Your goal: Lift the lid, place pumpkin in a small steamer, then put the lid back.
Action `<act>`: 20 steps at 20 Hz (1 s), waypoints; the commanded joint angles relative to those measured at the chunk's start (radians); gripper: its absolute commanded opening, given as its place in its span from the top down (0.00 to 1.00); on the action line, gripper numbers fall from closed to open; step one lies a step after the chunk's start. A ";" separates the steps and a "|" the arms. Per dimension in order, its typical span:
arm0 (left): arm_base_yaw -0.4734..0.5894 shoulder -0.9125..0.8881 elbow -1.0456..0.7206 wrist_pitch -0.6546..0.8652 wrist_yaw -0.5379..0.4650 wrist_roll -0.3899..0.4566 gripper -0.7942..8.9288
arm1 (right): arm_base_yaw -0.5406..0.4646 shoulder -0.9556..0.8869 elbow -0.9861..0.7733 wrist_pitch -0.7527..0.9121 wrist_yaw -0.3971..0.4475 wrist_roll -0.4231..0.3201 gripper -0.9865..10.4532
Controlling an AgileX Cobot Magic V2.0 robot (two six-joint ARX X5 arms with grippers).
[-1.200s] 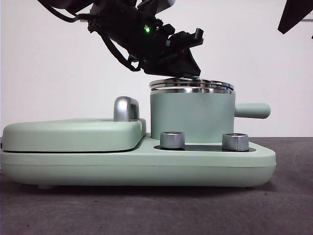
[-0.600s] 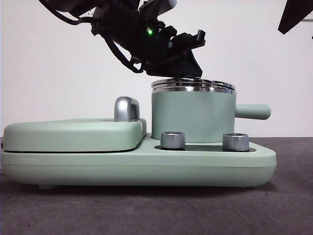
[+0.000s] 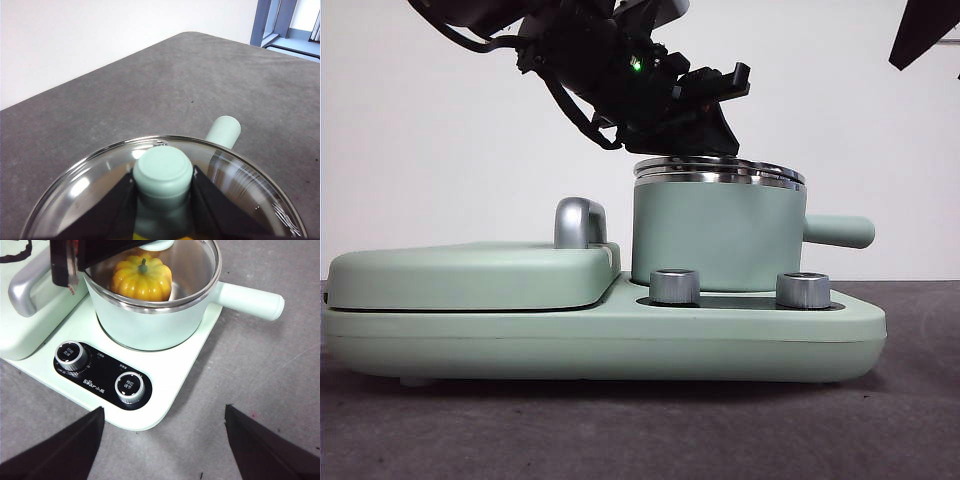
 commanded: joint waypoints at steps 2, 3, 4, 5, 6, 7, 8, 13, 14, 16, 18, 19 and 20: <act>-0.018 0.030 0.005 0.002 -0.014 -0.013 0.91 | 0.007 0.003 0.002 -0.005 -0.001 0.003 0.59; -0.017 0.019 0.005 -0.014 -0.021 -0.011 0.91 | 0.007 0.003 0.002 -0.008 -0.001 0.003 0.59; -0.015 0.005 0.005 -0.034 -0.026 -0.007 0.91 | 0.007 0.003 0.002 -0.009 -0.001 0.003 0.59; -0.012 -0.008 0.005 -0.046 -0.026 -0.004 0.91 | 0.007 0.003 0.002 -0.009 -0.001 0.003 0.59; -0.010 -0.021 0.005 -0.050 -0.026 -0.004 0.91 | 0.007 0.003 0.002 -0.009 -0.001 0.003 0.59; -0.009 -0.032 0.005 -0.048 -0.026 -0.004 0.91 | 0.007 0.003 0.002 -0.009 -0.001 0.003 0.59; -0.009 -0.042 0.005 -0.045 -0.026 -0.004 0.91 | 0.007 0.003 0.002 -0.009 -0.001 0.003 0.59; -0.012 -0.047 0.005 -0.031 -0.026 -0.005 0.91 | 0.007 0.003 0.002 -0.033 -0.001 0.003 0.59; -0.014 -0.047 0.005 -0.018 -0.026 -0.005 0.91 | 0.007 0.003 0.002 -0.047 -0.001 0.003 0.59; -0.015 -0.047 0.005 0.011 -0.026 -0.005 0.91 | 0.007 0.003 0.002 -0.076 -0.001 0.003 0.59; -0.015 -0.047 0.005 0.023 -0.026 -0.008 0.91 | 0.007 0.003 0.002 -0.100 -0.001 0.003 0.59; -0.015 -0.047 0.004 0.023 -0.026 -0.006 0.91 | 0.007 0.003 0.002 -0.105 -0.001 0.003 0.59; -0.015 -0.047 0.003 0.022 -0.026 -0.005 0.91 | 0.007 0.003 0.002 -0.106 -0.001 0.003 0.59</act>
